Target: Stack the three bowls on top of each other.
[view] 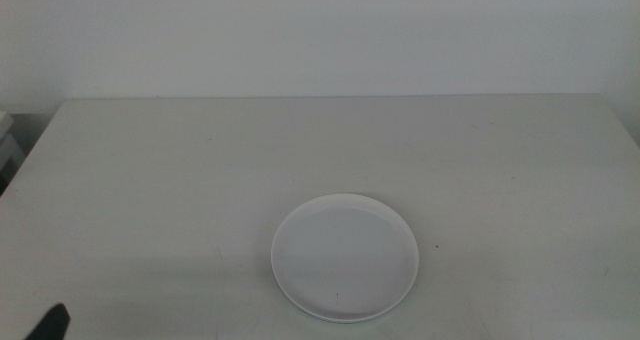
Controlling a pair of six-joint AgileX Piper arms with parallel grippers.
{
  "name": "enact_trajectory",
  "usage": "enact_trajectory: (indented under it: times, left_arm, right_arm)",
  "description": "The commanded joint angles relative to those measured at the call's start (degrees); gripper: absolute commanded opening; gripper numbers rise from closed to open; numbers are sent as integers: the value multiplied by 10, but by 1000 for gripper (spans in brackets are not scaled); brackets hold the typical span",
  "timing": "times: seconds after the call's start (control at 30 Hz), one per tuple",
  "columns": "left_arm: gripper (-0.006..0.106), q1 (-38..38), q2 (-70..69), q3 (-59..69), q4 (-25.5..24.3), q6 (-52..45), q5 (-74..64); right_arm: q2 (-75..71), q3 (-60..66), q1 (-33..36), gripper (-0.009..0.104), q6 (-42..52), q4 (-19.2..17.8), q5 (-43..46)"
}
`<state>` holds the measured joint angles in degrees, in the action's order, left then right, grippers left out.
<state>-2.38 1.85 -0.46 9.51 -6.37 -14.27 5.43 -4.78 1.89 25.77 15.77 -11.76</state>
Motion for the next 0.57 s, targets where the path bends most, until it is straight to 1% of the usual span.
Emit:
enact_trajectory:
  times: [0.0,0.07,0.13,0.2,0.53]
  left_arm:
    - [102,1,-9,2,6,4,47]
    - [102,1,-21,20,6,4,47]
    - [102,1,-32,19,5,4,17]
    - [102,1,-35,19,5,4,20]
    - [102,1,-34,19,1,4,16]
  right_arm:
    - [-20,16,-24,57,6,-4,41]
    - [-37,36,-33,57,6,-1,40]
    - [-56,61,-34,57,6,-1,40]
    - [-68,60,-34,57,6,-4,14]
    - [-75,60,-34,57,6,-5,11]
